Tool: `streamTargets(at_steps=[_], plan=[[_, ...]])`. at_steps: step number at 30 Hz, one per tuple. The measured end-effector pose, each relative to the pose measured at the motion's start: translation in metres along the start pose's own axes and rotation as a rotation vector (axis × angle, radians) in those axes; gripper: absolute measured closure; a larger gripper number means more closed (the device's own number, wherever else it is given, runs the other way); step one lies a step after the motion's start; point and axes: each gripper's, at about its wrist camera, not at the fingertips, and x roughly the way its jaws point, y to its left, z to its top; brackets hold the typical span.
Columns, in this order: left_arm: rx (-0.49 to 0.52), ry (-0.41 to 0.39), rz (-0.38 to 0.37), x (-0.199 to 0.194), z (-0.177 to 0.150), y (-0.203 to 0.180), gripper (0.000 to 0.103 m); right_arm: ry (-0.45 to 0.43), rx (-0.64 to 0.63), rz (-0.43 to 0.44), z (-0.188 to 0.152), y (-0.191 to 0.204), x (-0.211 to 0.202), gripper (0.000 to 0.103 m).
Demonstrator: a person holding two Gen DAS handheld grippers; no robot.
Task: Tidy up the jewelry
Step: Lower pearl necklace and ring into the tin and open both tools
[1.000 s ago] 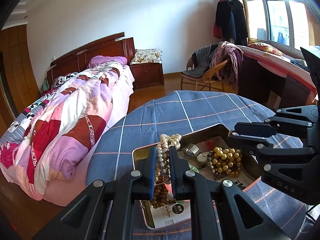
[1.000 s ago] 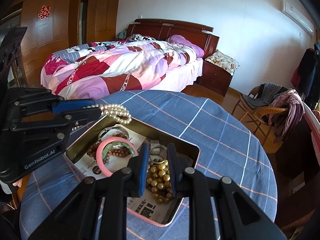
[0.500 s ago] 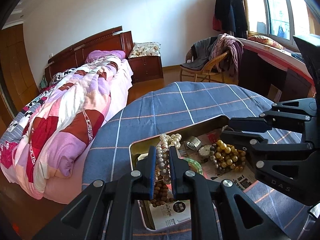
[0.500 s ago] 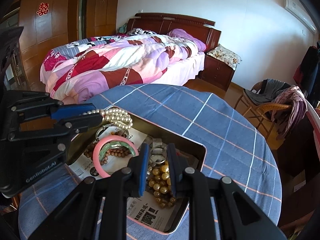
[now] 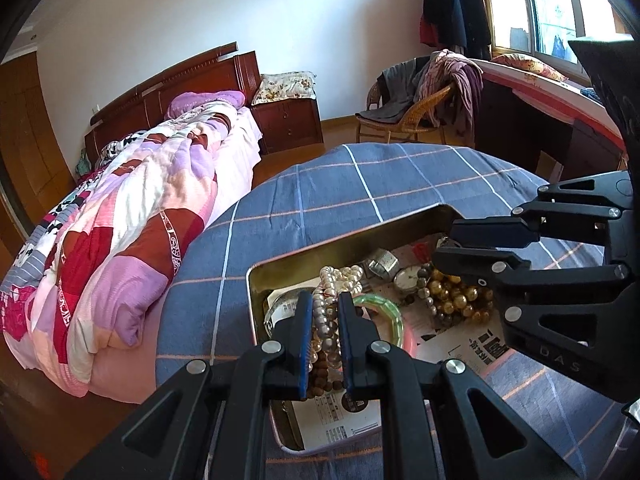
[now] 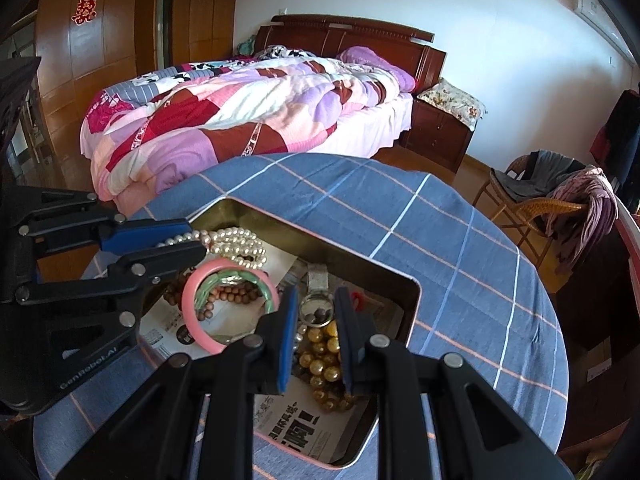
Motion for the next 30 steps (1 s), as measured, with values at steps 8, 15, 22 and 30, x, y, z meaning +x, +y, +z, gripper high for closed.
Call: streamTargets(at_steps=[8,15,22,30], plan=[[0.009,0.023,-0.003,0.006,-0.008,-0.001,0.091,0.027,-0.005,0.003,-0.004,0.001,0.005,0.081],[0.031,0.048,0.001,0.009,-0.007,-0.003,0.091,0.037,-0.007,0.007,-0.006,0.003,0.008,0.081],[0.038,0.072,0.001,0.013,-0.008,-0.004,0.091,0.056,-0.011,0.01,-0.008,0.005,0.011,0.081],[0.038,0.08,0.004,0.015,-0.009,-0.003,0.091,0.074,-0.009,0.009,-0.009,0.005,0.014,0.081]])
